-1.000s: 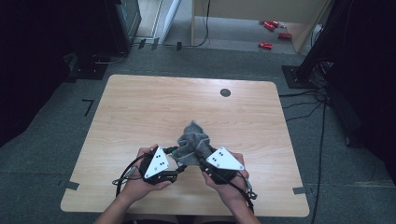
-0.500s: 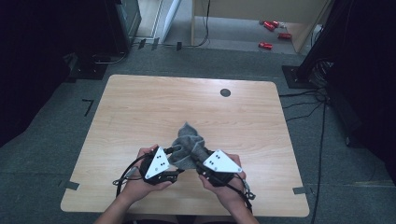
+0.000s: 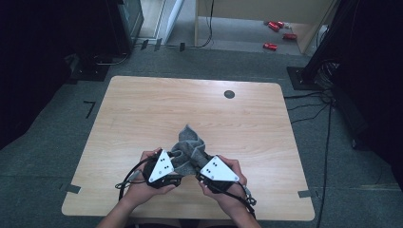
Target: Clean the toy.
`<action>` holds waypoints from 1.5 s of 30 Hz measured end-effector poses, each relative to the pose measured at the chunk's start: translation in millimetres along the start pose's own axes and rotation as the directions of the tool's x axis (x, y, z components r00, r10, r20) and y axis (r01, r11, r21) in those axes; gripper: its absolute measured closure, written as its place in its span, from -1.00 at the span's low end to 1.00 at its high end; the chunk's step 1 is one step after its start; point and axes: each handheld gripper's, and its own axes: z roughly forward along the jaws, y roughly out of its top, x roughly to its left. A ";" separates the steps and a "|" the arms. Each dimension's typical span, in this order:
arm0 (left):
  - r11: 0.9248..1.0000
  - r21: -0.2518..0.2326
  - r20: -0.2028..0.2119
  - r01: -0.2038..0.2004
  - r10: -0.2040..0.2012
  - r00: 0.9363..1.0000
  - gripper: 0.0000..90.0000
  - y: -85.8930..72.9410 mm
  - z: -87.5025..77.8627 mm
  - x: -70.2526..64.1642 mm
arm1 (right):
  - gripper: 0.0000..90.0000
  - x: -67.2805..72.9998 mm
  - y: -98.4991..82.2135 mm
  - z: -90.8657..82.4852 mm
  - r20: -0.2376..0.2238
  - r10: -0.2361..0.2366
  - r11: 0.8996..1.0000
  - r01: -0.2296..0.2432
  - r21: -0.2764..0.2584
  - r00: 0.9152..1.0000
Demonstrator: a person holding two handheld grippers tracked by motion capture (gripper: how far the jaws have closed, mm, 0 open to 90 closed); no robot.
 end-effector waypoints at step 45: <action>1.000 -0.004 0.004 -0.005 0.005 1.000 -0.23 0.6 -0.7 0.7 | 0.42 -11.4 -0.5 -2.3 0.023 -0.008 0.999 0.007 0.034 1.000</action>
